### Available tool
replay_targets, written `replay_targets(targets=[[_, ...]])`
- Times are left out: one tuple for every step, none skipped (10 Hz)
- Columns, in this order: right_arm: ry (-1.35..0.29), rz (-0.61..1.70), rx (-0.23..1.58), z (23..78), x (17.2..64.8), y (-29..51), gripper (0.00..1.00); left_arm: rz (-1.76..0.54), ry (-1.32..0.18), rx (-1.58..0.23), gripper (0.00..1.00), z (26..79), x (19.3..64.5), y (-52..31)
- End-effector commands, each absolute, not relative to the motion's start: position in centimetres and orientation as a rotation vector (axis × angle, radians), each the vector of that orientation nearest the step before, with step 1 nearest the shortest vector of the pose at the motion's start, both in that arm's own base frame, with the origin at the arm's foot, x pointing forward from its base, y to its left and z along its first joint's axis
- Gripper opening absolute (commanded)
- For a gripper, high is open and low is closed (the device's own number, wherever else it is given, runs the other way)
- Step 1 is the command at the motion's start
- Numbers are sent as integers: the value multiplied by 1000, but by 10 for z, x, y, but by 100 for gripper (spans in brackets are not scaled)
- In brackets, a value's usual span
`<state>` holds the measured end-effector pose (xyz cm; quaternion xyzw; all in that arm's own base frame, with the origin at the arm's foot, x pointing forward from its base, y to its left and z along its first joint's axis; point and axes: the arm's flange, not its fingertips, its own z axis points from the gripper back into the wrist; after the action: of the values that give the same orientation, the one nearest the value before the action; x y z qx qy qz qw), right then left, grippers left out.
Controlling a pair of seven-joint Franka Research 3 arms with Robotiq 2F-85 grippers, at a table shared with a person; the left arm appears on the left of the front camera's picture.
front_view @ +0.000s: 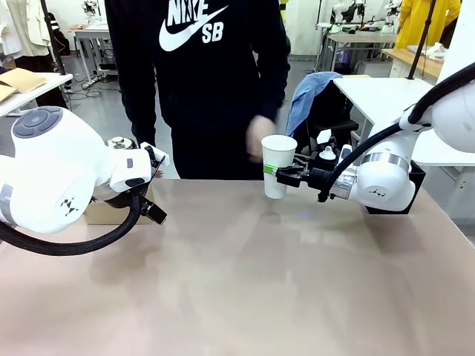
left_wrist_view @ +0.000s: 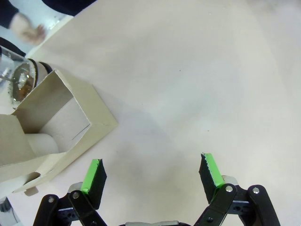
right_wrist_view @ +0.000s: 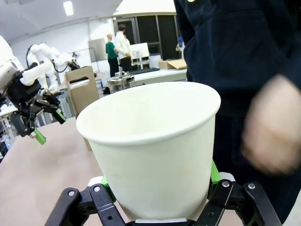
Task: Pour a drink into a cup and package it in a carrier.
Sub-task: When a person places the Paper Cup Lid on the 600 ml Paper Cup , lift the 600 ml Paper Cup.
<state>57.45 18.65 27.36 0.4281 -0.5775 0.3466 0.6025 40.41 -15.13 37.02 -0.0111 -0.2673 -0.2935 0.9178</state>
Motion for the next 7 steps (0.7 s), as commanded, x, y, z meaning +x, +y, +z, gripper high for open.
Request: replay_targets(targets=[[-1350, 788, 977, 276, 575, 190, 80, -605, -550, -24, 100, 370, 404, -152], [-1350, 788, 977, 276, 575, 190, 80, -605, -550, -24, 100, 370, 404, -152], [-1350, 788, 977, 276, 575, 190, 80, -605, -550, -24, 100, 370, 404, -152], [-1350, 788, 977, 276, 575, 190, 80, -605, -550, -24, 100, 370, 404, -152], [-1350, 788, 977, 276, 575, 190, 80, -605, -550, -24, 100, 370, 404, -152], [-1350, 788, 977, 276, 575, 190, 80, -605, -550, -24, 100, 370, 404, -152], [-1350, 788, 977, 276, 575, 190, 80, -605, -550, -24, 100, 370, 404, -152]])
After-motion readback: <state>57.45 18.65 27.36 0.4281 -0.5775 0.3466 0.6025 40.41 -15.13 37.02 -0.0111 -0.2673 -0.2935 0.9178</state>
